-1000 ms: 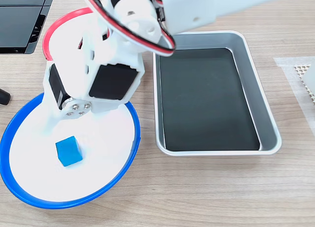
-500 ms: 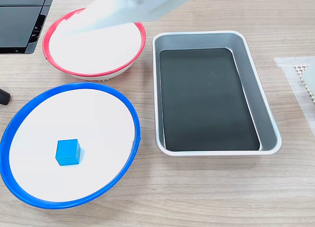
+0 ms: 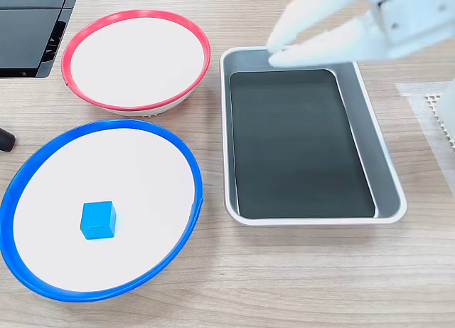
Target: Move a blue block from tray to blue dish
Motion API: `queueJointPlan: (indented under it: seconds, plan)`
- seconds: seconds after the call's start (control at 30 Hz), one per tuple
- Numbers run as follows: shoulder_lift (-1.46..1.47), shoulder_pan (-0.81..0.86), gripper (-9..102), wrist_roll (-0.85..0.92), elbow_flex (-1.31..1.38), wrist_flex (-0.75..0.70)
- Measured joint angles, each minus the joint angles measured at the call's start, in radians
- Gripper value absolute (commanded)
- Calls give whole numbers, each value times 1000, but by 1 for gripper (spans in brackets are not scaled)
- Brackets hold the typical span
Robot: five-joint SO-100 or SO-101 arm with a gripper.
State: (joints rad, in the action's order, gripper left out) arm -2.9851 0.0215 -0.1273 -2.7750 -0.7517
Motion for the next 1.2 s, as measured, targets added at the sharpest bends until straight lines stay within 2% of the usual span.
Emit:
queueJointPlan:
  seconds: [0.13,0.37,0.7,0.87,0.9,1.2]
  plan:
    - [-121,5,0,75,-126,-72]
    - [-239,20,0,129,-245,-103]
    - [-319,28,0,130,-247,-233]
    - [-319,28,0,130,-247,-242]
    - [-319,28,3,130,-247,-242]
    - [-319,28,0,130,-247,-242]
